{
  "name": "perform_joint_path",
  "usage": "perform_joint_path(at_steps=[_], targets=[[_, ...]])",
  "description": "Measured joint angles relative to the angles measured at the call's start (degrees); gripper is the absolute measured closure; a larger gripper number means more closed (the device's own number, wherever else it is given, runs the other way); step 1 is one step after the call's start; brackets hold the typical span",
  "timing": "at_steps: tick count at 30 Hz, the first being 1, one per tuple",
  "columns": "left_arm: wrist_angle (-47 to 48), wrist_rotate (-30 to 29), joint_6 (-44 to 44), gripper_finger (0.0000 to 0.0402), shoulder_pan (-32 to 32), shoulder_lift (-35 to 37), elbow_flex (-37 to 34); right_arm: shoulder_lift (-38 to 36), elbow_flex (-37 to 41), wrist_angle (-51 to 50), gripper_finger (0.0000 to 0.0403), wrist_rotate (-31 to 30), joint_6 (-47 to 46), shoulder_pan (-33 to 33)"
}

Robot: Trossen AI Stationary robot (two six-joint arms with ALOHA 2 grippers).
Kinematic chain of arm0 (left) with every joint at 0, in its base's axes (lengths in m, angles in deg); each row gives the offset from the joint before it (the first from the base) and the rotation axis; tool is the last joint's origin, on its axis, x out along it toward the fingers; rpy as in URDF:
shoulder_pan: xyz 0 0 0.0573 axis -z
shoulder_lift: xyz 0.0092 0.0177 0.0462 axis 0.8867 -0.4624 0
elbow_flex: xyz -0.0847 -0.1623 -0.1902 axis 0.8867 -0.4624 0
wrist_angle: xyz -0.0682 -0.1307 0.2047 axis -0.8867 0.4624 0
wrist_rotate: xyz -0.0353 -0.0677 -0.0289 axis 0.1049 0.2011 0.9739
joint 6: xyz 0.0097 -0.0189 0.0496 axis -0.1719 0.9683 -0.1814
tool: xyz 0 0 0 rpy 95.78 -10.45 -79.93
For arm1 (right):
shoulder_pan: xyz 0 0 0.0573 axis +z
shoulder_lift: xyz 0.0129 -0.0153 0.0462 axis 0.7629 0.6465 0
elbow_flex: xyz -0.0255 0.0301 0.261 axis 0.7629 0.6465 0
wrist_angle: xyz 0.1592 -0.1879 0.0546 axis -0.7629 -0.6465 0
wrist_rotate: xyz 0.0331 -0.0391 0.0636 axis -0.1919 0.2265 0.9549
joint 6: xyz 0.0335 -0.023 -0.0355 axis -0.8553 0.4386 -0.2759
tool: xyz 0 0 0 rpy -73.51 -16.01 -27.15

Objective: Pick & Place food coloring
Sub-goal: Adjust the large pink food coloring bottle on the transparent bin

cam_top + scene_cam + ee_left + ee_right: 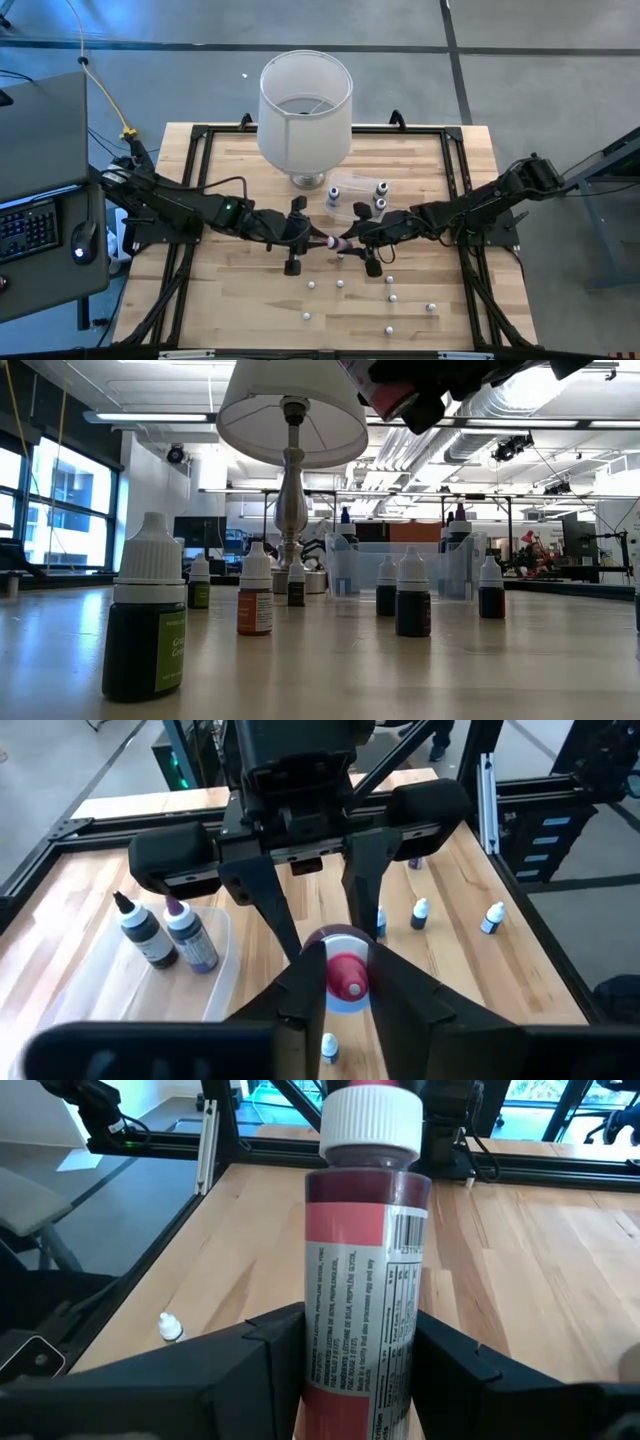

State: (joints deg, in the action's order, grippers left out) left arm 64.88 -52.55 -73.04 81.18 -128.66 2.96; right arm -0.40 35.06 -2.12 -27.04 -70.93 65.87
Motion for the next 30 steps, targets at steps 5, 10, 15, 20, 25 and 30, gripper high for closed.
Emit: perform_joint_path(at_steps=[5,10,15,20,25,30], targets=[[0.4,0.0,0.0,0.0362,0.0,0.0,0.0,0.0,0.0,-0.2,0.0263,0.0,0.2,0.0],[0.7,0.0,0.0,0.0337,0.0,0.0,0.0,0.0,0.0,-0.2,0.0263,0.0,0.4,0.0],[2.0,0.2,0.0,0.0295,0.0,0.0,0.0,0.0,0.0,-0.3,0.0263,0.0,0.4,0.0],[2.8,0.1,0.0,0.0286,0.0,0.0,0.0,0.0,0.0,-0.5,0.0263,0.0,0.4,0.0],[2.8,-0.5,0.0,0.0294,0.0,0.0,0.0,0.0,0.0,-0.5,0.0263,0.0,0.4,0.0],[2.8,-0.3,0.0,0.0321,0.0,0.0,0.0,0.0,0.0,-0.5,0.0263,0.0,0.4,0.0]])
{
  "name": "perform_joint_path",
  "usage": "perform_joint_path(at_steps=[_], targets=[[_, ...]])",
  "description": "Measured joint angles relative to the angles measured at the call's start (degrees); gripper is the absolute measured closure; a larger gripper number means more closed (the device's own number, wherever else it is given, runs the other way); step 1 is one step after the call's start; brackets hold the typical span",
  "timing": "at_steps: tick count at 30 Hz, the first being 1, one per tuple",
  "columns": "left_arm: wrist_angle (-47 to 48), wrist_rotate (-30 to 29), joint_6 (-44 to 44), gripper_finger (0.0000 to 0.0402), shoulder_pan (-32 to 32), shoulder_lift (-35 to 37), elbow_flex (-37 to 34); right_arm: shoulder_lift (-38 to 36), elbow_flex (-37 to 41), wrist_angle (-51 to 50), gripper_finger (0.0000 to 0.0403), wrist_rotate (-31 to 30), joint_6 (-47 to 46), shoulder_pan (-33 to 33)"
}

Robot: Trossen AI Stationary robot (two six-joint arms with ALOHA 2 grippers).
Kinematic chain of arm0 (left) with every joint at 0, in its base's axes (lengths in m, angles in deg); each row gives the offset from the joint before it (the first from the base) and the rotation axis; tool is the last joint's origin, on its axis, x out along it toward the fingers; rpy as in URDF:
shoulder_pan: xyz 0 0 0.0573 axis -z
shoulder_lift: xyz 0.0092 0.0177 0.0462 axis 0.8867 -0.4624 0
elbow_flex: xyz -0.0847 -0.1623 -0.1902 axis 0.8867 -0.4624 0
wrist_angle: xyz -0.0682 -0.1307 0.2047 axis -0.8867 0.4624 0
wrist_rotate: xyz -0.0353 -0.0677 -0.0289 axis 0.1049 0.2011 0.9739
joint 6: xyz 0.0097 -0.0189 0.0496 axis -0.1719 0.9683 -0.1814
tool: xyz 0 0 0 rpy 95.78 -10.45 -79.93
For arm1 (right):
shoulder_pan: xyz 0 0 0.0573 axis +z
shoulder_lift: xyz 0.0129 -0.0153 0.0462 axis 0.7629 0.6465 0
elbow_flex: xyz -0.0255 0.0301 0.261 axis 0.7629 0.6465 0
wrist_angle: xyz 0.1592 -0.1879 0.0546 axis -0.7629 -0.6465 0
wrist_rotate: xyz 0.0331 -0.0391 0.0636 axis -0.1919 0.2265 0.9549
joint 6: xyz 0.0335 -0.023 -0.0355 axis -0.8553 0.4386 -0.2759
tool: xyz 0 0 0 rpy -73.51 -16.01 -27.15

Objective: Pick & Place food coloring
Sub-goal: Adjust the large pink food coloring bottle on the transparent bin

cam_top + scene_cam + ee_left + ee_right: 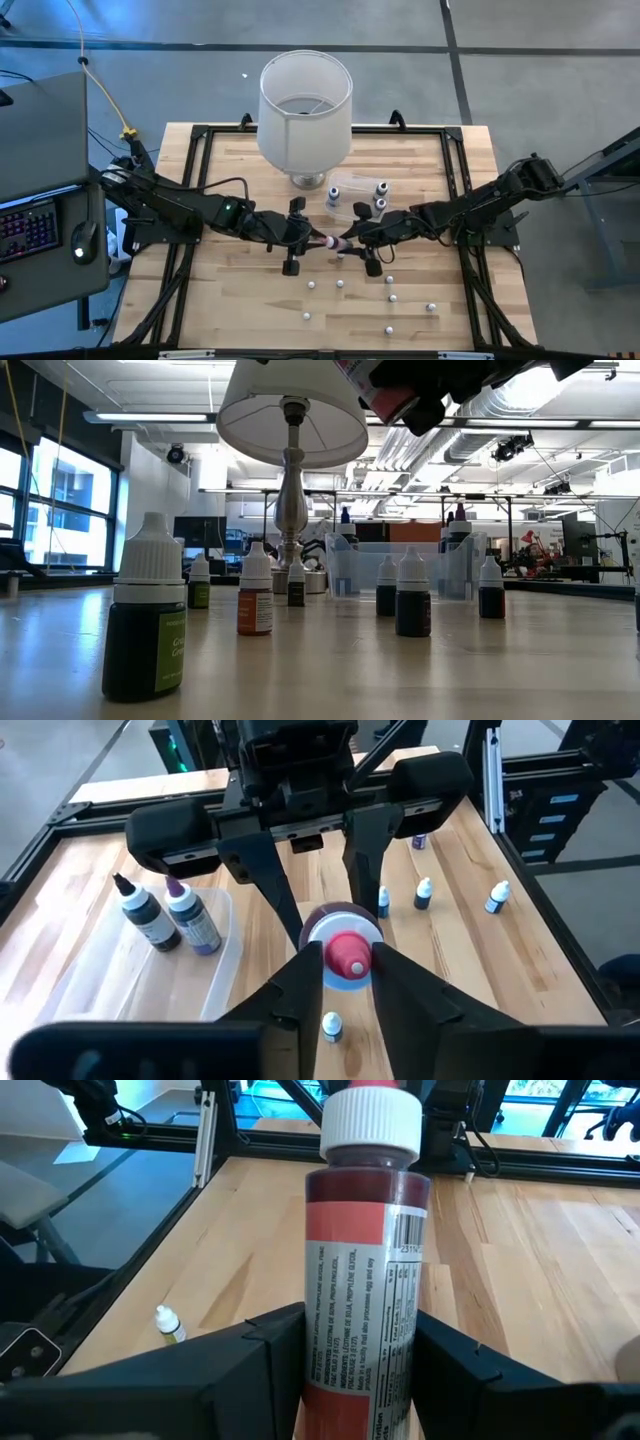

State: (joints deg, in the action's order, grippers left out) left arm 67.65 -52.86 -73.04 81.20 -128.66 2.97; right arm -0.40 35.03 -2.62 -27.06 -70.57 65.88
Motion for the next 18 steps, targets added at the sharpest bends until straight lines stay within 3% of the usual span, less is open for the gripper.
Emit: perform_joint_path(at_steps=[9,18], targets=[[-0.1,-0.2,-0.4,0.0361,0.0,0.0,0.0,0.0,0.0,-0.1,0.0263,0.0,-0.4,0.0],[-0.1,-0.2,-0.4,0.0369,0.0,0.0,0.0,0.0,0.0,-0.5,0.0242,-0.6,2.2,0.0]])
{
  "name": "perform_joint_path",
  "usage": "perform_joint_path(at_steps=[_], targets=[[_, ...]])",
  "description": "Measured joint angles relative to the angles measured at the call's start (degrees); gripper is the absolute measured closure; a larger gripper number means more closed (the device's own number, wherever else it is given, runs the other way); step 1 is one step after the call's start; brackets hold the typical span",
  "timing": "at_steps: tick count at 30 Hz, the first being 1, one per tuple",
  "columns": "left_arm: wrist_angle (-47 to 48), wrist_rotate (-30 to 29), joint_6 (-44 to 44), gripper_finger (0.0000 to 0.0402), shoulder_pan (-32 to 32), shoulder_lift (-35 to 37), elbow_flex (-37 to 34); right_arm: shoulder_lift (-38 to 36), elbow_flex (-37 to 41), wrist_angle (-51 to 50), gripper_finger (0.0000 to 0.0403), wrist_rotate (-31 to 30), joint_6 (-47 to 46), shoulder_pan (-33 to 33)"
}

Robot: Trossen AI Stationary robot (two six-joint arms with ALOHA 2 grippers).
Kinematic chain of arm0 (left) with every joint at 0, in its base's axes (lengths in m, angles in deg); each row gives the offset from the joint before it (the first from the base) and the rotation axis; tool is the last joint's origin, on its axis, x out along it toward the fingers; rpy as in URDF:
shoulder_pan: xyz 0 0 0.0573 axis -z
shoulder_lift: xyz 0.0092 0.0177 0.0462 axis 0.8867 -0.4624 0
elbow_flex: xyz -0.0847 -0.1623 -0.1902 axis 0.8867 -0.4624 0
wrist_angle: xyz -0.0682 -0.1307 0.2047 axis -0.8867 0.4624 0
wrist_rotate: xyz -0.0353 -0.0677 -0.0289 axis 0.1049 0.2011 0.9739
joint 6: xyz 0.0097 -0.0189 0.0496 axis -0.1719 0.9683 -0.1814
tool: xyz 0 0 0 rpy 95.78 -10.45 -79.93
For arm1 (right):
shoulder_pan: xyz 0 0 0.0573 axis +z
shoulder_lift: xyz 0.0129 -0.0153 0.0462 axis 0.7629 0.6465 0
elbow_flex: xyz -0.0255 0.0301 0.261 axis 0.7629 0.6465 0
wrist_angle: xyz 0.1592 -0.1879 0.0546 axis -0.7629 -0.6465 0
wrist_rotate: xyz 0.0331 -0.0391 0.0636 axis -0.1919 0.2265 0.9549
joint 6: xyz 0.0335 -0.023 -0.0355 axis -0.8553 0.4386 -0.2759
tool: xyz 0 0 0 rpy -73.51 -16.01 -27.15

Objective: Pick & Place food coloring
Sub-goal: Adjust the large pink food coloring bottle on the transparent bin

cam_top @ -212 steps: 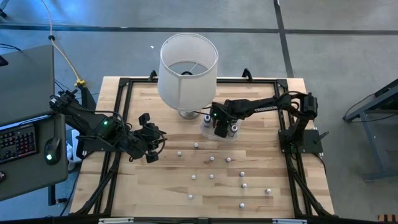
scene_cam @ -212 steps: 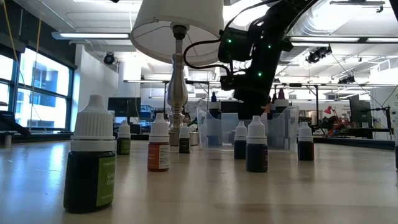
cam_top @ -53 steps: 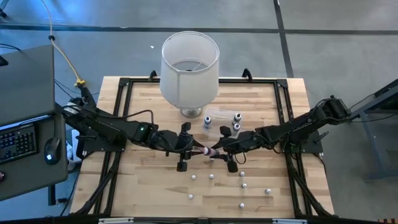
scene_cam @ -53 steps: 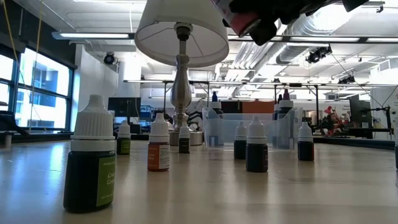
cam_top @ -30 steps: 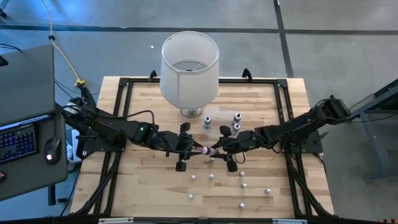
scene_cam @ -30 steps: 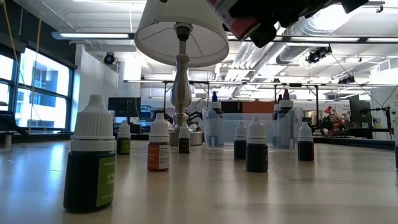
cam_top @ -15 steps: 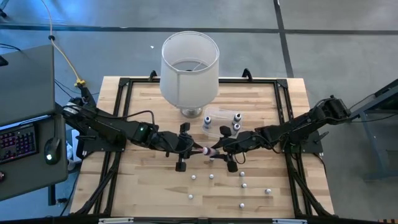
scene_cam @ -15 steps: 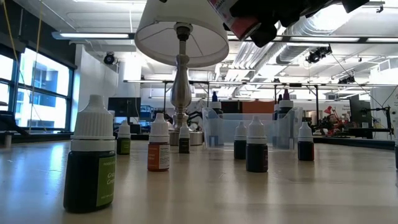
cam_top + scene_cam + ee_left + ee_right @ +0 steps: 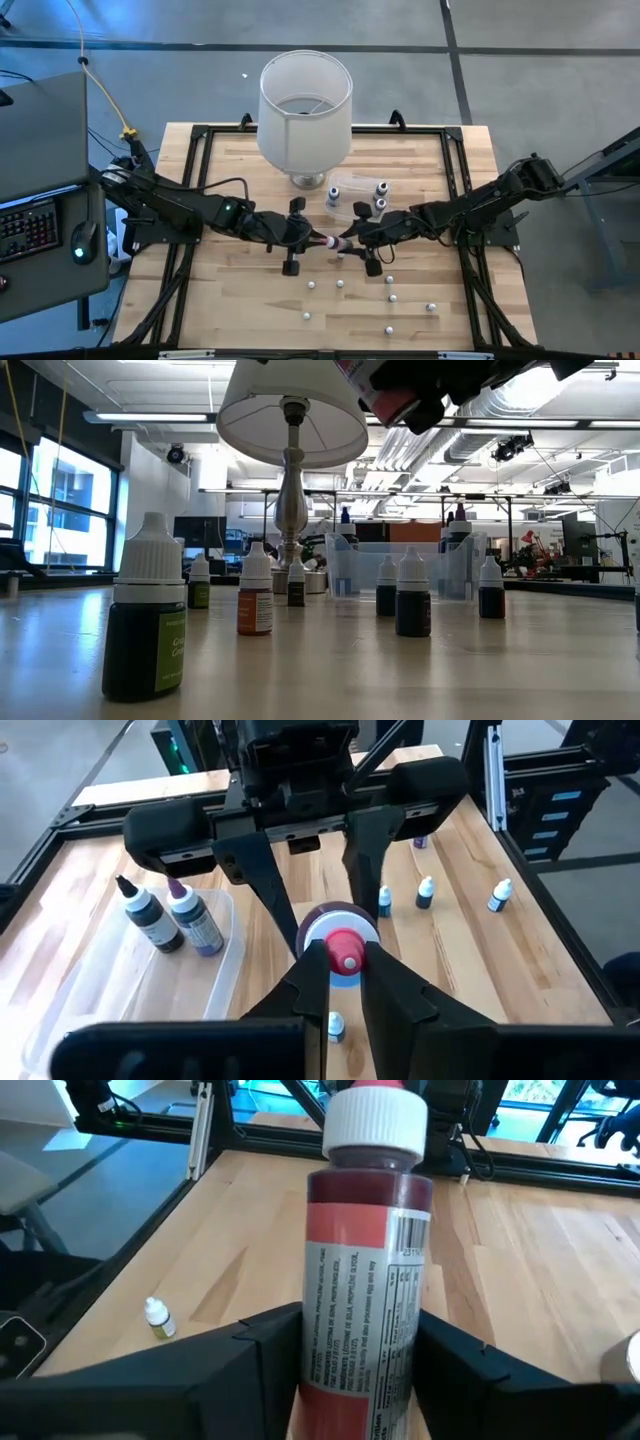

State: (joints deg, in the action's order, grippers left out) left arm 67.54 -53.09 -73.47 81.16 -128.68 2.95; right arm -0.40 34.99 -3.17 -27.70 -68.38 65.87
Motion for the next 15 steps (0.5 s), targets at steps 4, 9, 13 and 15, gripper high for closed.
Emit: perform_joint_path(at_steps=[4,9,13,15], targets=[[0.5,0.0,1.0,0.0370,0.0,-0.2,-0.2,-0.2,-0.4,0.4,0.0211,-2.6,0.0,0.0],[1.1,-2.0,4.0,0.0370,-0.1,-1.5,-0.2,-0.4,-0.3,-2.8,0.0183,-10.2,0.3,0.1],[0.1,-5.4,6.8,0.0371,-0.3,-3.9,0.0,-2.8,-0.3,-8.0,0.0177,-12.4,-0.7,0.3],[0.1,-4.7,7.9,0.0371,-1.1,-5.6,0.0,-5.0,-0.2,-11.3,0.0177,-12.9,-3.6,0.6]])
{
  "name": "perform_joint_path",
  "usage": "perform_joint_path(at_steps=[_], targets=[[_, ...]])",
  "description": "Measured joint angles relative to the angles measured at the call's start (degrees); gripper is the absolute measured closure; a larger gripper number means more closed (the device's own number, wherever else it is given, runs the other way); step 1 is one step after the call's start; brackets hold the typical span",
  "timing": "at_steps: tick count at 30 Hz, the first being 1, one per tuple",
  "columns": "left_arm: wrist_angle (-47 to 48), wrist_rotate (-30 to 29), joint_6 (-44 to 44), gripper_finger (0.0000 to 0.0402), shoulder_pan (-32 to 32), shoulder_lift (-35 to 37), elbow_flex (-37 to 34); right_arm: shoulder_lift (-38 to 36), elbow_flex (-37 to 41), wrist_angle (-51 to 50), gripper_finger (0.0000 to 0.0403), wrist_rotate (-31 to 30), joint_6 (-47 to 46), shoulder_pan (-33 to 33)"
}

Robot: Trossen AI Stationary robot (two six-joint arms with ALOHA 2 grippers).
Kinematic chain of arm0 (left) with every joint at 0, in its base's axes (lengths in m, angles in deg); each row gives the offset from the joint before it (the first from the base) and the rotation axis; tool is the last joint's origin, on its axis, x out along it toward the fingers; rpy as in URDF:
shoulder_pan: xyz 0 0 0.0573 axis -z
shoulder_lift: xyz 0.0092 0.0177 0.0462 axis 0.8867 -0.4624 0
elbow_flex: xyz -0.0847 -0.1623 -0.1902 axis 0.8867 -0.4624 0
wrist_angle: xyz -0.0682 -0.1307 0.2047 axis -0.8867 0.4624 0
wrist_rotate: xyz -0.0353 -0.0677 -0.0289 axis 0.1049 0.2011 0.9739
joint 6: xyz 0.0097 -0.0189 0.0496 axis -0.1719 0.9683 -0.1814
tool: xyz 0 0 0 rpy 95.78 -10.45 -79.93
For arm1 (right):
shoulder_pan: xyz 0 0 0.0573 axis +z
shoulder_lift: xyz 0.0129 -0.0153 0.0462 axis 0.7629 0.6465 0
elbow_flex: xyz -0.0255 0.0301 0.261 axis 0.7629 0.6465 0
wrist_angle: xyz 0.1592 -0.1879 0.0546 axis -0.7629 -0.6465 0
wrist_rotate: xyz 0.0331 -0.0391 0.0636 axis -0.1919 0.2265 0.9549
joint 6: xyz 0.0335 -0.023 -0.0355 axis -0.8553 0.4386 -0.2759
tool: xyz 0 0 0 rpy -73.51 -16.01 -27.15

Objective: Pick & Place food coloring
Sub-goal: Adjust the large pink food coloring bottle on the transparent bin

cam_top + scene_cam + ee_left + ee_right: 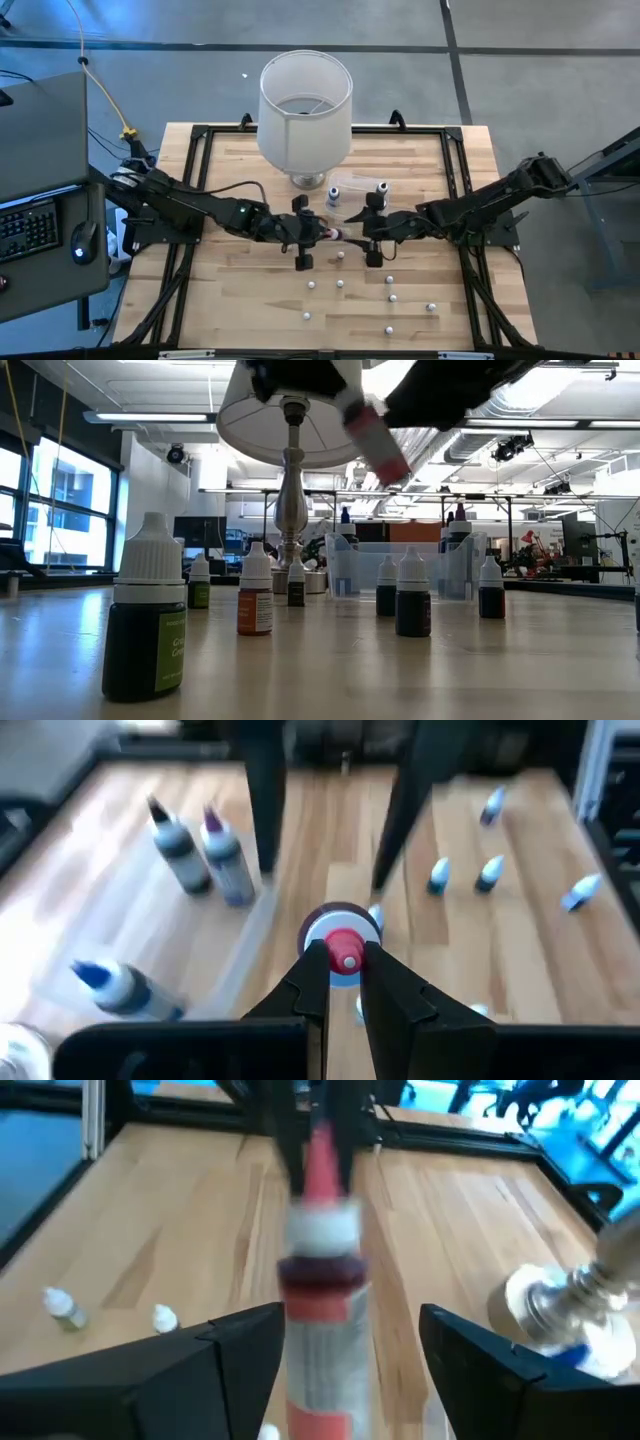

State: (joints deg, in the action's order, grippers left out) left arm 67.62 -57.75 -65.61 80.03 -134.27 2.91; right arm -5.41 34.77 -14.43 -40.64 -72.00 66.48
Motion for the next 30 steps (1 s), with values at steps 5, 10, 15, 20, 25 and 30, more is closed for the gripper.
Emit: perform_joint_path(at_steps=[5,10,15,20,25,30], targets=[[-3.1,-1.6,0.2,0.0371,-2.1,-4.0,0.2,-7.4,0.0,-14.7,0.0177,-2.2,-9.9,1.4],[-5.8,-2.5,0.2,0.0371,-6.0,-7.6,3.4,-13.5,0.1,-27.0,0.0176,-8.1,-21.9,3.0],[-5.9,-0.5,0.7,0.0371,-8.9,-10.5,8.0,-15.4,0.1,-31.2,0.0176,-14.3,-29.6,4.8],[-2.3,-0.7,2.9,0.0371,-11.1,-14.5,12.7,-14.8,0.9,-32.1,0.0176,-16.7,-32.2,6.4],[2.0,-2.4,5.0,0.0371,-12.5,-18.4,17.1,-14.8,2.8,-32.5,0.0176,-16.4,-30.9,7.0],[6.9,-0.4,8.7,0.0371,-13.2,-21.1,20.4,-14.8,3.2,-33.8,0.0176,-15.4,-30.7,7.0]])
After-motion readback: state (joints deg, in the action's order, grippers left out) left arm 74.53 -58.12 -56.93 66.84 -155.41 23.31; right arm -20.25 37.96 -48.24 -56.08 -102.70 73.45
